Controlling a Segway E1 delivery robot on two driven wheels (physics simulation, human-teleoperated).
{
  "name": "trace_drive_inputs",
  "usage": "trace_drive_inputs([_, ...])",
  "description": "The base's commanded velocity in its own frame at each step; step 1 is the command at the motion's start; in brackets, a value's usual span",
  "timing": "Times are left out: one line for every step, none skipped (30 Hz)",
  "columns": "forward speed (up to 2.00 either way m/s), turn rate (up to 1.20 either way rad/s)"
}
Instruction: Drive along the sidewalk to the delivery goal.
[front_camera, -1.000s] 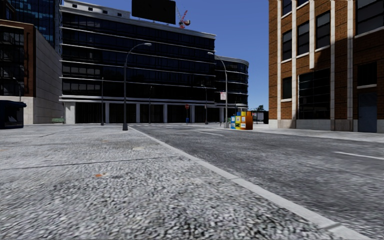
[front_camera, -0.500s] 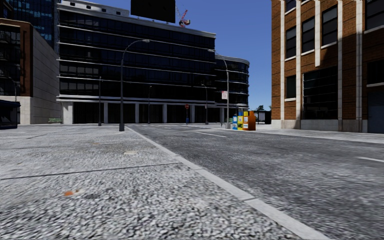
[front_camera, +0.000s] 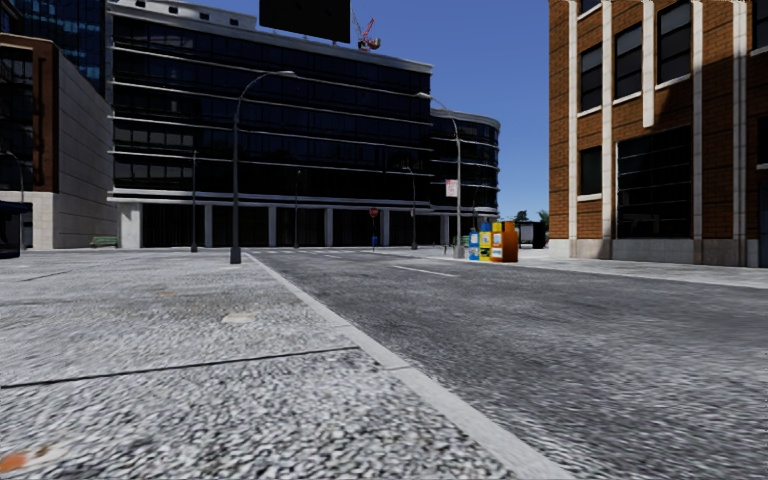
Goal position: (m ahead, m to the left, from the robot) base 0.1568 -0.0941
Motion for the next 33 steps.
trace_drive_inputs([0.96,0.00])
trace_drive_inputs([0.96,0.00])
trace_drive_inputs([0.00,0.00])
trace_drive_inputs([0.00,0.00])
trace_drive_inputs([0.00,0.00])
trace_drive_inputs([0.00,0.00])
trace_drive_inputs([0.00,0.00])
trace_drive_inputs([0.00,0.00])
trace_drive_inputs([0.00,0.00])
trace_drive_inputs([0.00,0.00])
trace_drive_inputs([0.00,0.00])
trace_drive_inputs([0.00,0.00])
trace_drive_inputs([0.00,0.00])
trace_drive_inputs([0.00,0.00])
trace_drive_inputs([0.00,0.00])
trace_drive_inputs([0.00,0.00])
trace_drive_inputs([0.00,0.00])
trace_drive_inputs([0.00,0.00])
trace_drive_inputs([0.00,0.00])
trace_drive_inputs([0.00,0.00])
trace_drive_inputs([0.00,0.00])
trace_drive_inputs([0.00,0.00])
trace_drive_inputs([0.00,0.00])
trace_drive_inputs([0.00,0.00])
trace_drive_inputs([0.00,0.00])
trace_drive_inputs([0.00,0.00])
trace_drive_inputs([0.00,0.00])
trace_drive_inputs([0.00,0.00])
trace_drive_inputs([0.00,0.00])
trace_drive_inputs([0.00,0.00])
trace_drive_inputs([0.00,0.00])
trace_drive_inputs([0.00,0.00])
trace_drive_inputs([0.00,0.00])
